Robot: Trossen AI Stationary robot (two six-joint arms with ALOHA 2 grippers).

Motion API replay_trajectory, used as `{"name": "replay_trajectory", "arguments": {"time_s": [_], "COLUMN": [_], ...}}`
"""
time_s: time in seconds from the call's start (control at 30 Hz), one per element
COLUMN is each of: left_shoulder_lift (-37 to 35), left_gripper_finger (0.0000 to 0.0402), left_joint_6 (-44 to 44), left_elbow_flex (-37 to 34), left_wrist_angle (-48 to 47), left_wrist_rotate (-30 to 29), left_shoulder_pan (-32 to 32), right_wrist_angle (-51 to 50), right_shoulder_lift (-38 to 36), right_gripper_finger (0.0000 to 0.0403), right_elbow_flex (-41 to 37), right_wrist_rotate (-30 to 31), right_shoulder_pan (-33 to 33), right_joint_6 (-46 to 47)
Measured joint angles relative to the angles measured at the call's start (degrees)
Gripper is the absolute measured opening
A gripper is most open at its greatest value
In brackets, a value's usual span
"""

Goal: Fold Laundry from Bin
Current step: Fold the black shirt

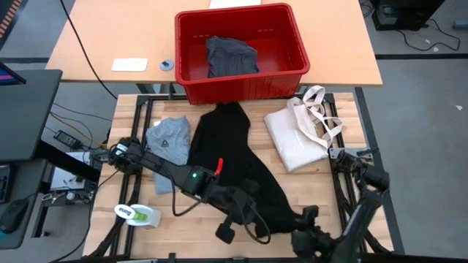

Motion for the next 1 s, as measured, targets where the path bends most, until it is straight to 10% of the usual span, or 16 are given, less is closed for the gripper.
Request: {"name": "replay_trajectory", "arguments": {"time_s": [0.2,0.67,1.0], "left_shoulder_lift": [0.0,-1.9,-1.9], "left_gripper_finger": [0.0008,0.0011,0.0011], "left_joint_6": [3.4,5.1,0.3], "left_elbow_flex": [0.0,0.0,0.0], "left_wrist_angle": [13.8,48.5,48.6], "left_wrist_rotate": [9.1,9.9,12.1], "left_shoulder_pan": [0.4,0.3,-1.7], "right_wrist_angle": [-0.3,10.7,12.3], "right_shoulder_lift": [-11.1,-33.5,-36.9], "right_gripper_finger": [0.0017,0.0019,0.0014], "right_elbow_flex": [3.1,3.1,3.1], "right_wrist_rotate": [-1.9,-14.4,-15.9], "right_shoulder_pan": [1.4,5.2,7.4], "right_joint_6": [-2.8,-4.2,-1.5]}}
